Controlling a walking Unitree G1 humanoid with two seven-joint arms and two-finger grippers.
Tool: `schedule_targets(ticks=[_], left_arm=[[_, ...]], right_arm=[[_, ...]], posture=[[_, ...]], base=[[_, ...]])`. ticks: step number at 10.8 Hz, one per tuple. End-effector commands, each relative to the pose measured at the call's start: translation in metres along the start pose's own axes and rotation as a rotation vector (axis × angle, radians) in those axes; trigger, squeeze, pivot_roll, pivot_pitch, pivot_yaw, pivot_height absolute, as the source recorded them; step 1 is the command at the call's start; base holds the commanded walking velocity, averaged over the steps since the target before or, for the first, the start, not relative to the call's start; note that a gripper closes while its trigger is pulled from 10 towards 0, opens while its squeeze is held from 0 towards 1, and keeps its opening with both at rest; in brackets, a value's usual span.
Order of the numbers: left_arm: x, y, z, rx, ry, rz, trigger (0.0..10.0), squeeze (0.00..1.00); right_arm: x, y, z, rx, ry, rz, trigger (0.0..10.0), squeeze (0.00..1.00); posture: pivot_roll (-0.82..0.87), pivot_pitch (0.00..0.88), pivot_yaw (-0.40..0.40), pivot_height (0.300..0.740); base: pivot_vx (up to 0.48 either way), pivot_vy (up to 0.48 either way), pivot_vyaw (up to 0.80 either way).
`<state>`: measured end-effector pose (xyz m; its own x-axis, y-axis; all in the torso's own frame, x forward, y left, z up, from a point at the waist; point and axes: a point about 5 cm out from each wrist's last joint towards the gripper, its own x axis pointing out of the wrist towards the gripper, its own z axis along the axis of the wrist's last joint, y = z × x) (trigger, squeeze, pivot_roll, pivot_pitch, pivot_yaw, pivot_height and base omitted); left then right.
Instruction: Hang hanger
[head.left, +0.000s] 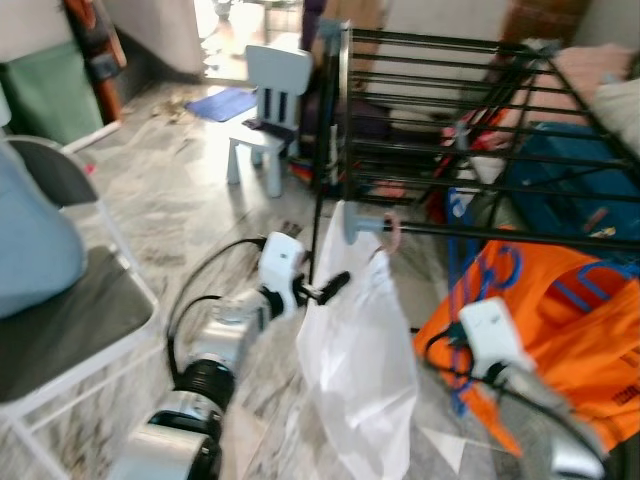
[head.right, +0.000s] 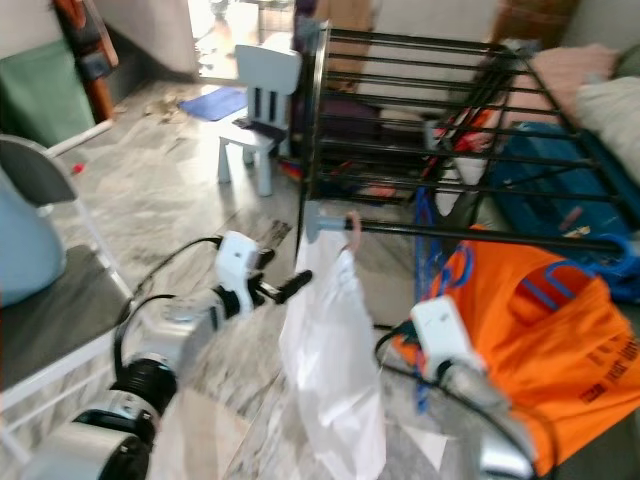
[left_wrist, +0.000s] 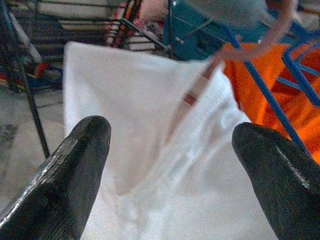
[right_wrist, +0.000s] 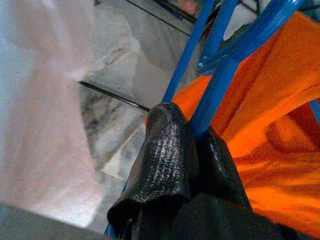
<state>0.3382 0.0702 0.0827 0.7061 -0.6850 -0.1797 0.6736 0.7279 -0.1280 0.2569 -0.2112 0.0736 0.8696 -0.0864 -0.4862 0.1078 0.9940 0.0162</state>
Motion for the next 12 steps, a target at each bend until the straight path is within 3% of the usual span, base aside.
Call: schedule_targets(ticks=[1,3,5,6,12], left_arm=[[0.004,-0.003,0.002,0.036,0.013,-0.002,10.0,0.00],[0.004,-0.004,0.002,0.048,0.016,-0.005,10.0,0.00],[0.005,-0.004,0.003,0.062,0.019,0.003,10.0,0.00],[0.005,-0.003,0.002,0.067,0.027,0.006,10.0,0.00],[0.000,-0.001,-0.001,0.059,0.028,-0.005,10.0,0.00]], right_arm=[[0.004,-0.011,0.007,-0.007,-0.014,-0.032,10.0,0.00],[0.017,-0.022,0.028,-0.005,-0.041,-0.052,10.0,0.00],[0.026,-0.024,0.039,0.000,-0.041,-0.041,10.0,0.00],[0.040,-0.024,0.048,0.057,-0.011,-0.021,10.0,0.00],[0.062,-0.029,0.053,0.177,0.094,0.031,10.0,0.00]], posture=[[0.02,0.000,-0.058,0.740],[0.02,0.000,-0.055,0.740],[0.03,0.000,-0.056,0.740],[0.04,0.000,-0.060,0.740],[0.06,0.000,-0.093,0.740]], base=[[0.000,0.000,0.00],[0.000,0.000,0.00],[0.000,0.000,0.00],[0.000,0.000,0.00],[0.000,0.000,0.00]])
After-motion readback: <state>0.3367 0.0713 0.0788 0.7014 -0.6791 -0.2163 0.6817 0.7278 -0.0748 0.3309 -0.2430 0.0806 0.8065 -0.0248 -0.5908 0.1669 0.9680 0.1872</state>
